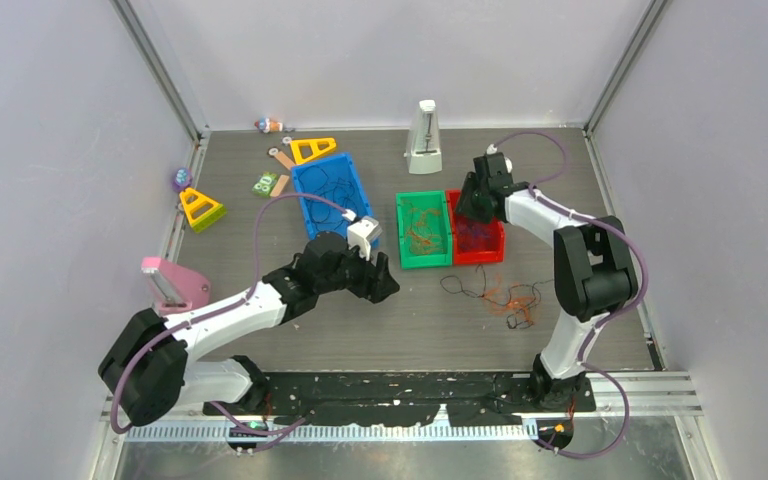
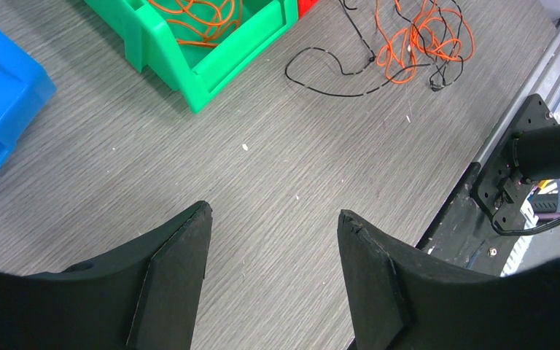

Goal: Untangle the cables

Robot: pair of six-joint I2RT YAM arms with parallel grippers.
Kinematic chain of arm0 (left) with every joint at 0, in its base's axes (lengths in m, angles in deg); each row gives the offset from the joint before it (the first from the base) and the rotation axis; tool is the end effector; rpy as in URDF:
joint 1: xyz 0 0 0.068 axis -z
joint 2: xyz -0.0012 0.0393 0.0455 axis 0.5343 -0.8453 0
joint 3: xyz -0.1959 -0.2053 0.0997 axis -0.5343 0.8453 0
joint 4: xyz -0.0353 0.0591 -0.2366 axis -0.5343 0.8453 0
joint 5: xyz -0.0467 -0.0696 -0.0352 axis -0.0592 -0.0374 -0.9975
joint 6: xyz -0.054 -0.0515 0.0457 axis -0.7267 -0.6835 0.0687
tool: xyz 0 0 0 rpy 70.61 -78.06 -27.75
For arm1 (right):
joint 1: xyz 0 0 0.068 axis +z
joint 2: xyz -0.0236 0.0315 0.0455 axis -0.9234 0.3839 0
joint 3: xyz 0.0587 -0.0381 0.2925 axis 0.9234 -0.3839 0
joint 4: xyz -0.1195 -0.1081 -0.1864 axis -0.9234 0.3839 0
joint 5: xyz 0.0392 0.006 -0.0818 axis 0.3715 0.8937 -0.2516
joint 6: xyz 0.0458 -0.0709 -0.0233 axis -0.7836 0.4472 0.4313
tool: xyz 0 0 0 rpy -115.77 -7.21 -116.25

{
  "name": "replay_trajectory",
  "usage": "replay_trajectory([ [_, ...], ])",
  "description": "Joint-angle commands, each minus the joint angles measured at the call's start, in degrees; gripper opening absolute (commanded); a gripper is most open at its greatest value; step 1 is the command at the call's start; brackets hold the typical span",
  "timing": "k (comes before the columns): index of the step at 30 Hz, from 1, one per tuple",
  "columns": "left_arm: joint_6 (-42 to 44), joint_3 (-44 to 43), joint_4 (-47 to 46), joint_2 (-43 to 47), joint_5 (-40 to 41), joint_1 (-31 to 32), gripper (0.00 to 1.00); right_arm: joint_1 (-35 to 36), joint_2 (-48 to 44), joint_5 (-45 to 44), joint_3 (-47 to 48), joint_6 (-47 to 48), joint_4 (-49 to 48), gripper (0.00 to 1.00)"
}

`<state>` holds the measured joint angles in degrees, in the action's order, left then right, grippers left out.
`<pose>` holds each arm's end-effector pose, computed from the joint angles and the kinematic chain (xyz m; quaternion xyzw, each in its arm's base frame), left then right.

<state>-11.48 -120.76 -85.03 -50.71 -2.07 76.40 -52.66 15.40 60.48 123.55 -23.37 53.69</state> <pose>0.1866 -0.2052 0.2382 0.2205 0.8289 -0.3570 0.3699 0.3929 0.0993 0.2022 0.1463 0.9283 0.1111 0.3233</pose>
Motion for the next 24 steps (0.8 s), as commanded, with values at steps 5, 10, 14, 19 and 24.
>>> replay_trajectory([
  [5,1.4,-1.6,0.0,0.0,0.8,0.2,0.65,0.6,-6.0,-0.7,0.8,2.0,-1.6,0.53],
  [10,3.6,-1.2,-1.5,0.1,0.5,0.3,0.66,0.5,-13.7,-4.3,-1.8,5.0,2.7,0.73],
  [14,4.8,-0.1,-3.9,0.6,0.8,0.3,0.66,0.4,-23.0,-7.5,-6.1,5.7,6.6,0.91],
  [19,4.8,3.5,-10.4,0.6,0.2,0.8,0.66,-0.1,-35.2,-13.3,-13.4,4.1,14.1,1.0],
  [24,4.9,4.8,-15.1,-2.3,0.1,1.4,0.66,-0.2,-44.5,-13.8,-23.1,-2.8,21.8,1.0],
])
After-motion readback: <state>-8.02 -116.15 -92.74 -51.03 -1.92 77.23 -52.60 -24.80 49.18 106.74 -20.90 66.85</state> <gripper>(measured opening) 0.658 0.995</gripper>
